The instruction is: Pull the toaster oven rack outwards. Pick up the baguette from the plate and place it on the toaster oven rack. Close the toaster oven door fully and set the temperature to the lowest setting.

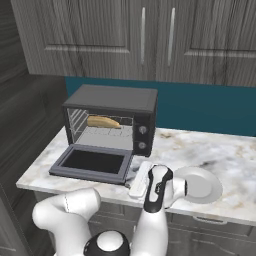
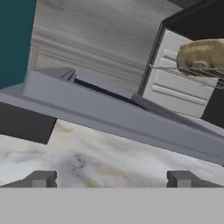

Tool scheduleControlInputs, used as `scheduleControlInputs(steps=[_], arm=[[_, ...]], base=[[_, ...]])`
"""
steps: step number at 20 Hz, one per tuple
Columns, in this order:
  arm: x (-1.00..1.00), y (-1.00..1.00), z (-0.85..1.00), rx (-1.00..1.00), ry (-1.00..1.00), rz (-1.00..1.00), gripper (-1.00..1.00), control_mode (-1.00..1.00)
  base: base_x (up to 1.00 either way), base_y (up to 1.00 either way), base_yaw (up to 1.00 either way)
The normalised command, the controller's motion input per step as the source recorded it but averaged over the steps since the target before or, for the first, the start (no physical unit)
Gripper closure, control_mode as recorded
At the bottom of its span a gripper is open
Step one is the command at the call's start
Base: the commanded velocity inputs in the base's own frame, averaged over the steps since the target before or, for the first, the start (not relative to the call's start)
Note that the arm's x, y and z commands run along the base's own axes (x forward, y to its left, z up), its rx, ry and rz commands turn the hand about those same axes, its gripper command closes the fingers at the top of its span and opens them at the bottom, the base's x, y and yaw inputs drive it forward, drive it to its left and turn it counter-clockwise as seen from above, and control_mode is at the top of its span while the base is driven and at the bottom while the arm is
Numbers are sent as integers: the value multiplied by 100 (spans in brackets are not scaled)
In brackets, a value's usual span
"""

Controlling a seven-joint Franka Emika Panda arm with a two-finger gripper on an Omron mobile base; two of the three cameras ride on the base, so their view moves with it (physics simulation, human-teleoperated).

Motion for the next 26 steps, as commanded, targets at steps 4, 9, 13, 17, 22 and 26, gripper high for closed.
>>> scheduleControlInputs(steps=[4,9,13,17,22,26], arm=[[0,78,-44,12,-2,-2,-100,-100],[0,68,-22,24,-10,-11,-100,-100],[0,55,-20,29,-8,-19,-100,-100],[0,49,-9,30,-2,-20,-100,-100],[0,58,0,29,0,-23,-100,-100],[0,64,4,27,0,-23,-100,-100]], base=[[0,0,0],[0,0,0],[0,0,0],[0,0,0],[0,0,0],[0,0,0]])
